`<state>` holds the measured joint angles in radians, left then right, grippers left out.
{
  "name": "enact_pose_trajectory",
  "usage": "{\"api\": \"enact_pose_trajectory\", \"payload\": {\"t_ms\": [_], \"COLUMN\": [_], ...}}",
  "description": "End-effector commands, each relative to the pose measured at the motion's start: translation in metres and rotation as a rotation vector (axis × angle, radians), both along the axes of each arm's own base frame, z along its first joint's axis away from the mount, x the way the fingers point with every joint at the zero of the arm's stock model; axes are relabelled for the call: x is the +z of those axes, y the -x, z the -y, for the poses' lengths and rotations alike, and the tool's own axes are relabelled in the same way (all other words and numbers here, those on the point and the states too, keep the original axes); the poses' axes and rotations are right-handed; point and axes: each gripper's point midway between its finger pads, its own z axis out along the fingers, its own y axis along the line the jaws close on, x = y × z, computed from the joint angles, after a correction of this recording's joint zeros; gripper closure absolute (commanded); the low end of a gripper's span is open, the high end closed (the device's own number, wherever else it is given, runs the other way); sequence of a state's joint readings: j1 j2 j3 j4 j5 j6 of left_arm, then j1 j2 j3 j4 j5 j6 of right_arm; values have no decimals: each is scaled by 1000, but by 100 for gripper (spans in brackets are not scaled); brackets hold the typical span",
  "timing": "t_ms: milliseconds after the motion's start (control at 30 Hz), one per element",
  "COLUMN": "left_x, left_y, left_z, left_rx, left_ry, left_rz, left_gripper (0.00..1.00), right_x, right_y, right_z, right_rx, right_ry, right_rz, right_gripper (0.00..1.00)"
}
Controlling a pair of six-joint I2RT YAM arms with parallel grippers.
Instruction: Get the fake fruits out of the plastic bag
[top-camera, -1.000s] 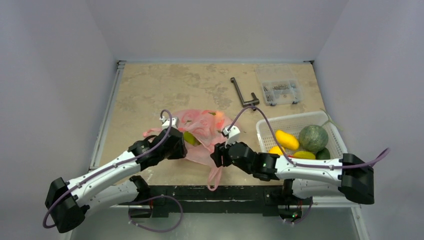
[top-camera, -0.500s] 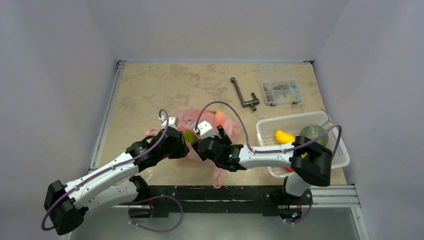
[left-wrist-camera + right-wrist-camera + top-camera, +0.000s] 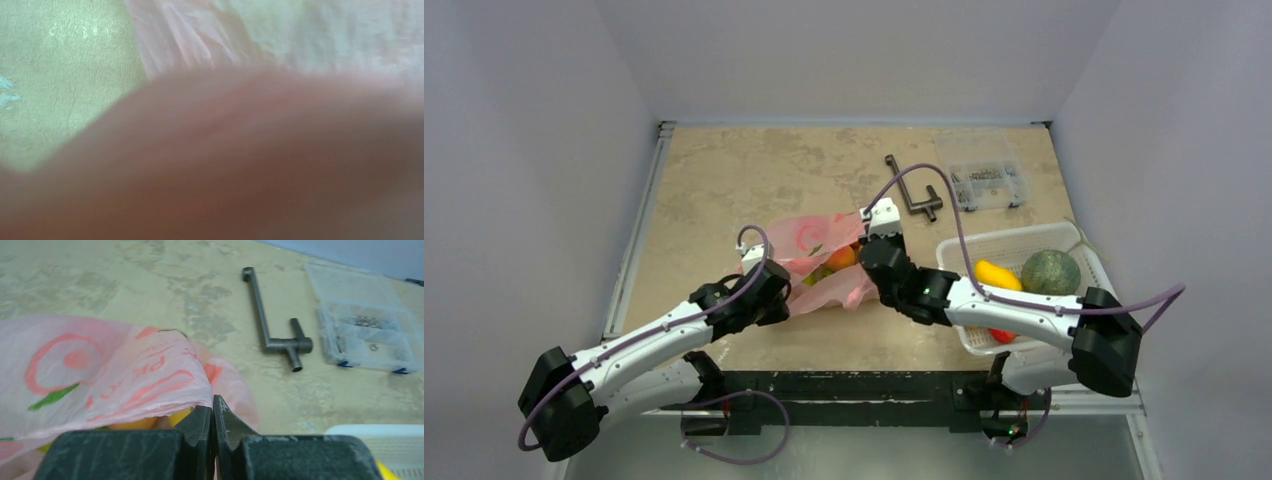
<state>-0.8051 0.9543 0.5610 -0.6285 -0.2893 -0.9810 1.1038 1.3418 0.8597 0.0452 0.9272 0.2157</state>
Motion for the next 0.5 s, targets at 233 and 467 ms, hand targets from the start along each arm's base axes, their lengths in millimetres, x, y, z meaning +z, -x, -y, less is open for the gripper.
{"api": "enact_pose_trajectory", "payload": {"t_ms": [233, 467], "left_x": [24, 68], "left_y": [-4, 8], "left_z": [20, 55], "left_rx": [-100, -312], "left_ry": [72, 225], "left_rz": [39, 71], "left_gripper": [79, 58], "right_x": [25, 37], "right_y": [-10, 44], "right_z": [-16, -42], "right_rx": [154, 355], "right_ry": [17, -73], "right_rz": [-112, -264], "right_gripper": [78, 39]}}
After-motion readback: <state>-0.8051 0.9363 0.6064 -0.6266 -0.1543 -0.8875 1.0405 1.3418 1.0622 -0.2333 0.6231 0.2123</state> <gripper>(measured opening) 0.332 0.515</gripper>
